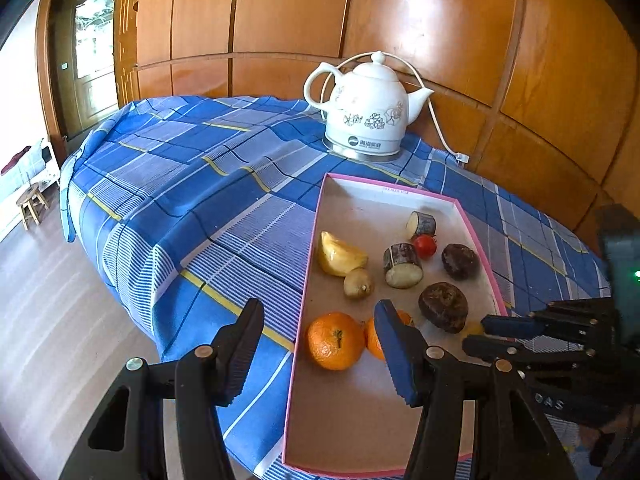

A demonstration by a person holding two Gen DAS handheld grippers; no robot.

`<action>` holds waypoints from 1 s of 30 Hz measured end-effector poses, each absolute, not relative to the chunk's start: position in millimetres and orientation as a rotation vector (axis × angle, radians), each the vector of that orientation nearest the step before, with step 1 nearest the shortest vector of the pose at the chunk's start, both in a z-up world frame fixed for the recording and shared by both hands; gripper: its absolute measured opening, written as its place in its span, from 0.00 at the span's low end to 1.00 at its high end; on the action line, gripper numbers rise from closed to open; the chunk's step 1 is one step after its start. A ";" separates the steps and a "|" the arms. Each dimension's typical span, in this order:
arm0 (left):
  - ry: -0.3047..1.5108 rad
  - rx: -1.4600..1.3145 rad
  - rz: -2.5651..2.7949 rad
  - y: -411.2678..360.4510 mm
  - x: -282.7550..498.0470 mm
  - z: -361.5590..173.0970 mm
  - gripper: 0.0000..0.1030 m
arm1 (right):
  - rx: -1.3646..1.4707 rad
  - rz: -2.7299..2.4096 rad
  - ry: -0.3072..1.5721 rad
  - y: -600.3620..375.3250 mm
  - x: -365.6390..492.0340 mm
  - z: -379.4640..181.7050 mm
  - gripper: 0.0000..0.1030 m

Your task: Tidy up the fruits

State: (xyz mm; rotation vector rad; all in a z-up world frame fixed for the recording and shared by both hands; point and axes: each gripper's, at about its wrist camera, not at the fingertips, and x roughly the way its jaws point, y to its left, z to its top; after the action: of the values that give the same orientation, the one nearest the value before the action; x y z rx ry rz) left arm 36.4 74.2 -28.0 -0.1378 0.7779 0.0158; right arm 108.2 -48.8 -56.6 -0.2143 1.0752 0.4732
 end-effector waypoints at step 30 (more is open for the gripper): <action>0.764 -0.128 0.020 69.8 30.9 -23.1 0.64 | -0.215 0.440 0.987 -52.6 86.3 -55.5 0.24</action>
State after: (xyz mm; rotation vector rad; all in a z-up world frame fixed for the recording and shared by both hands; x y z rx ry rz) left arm 30.9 69.8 -23.1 -0.1285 0.7641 0.0200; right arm 86.3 -52.6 -55.5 -0.2151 0.9867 0.4397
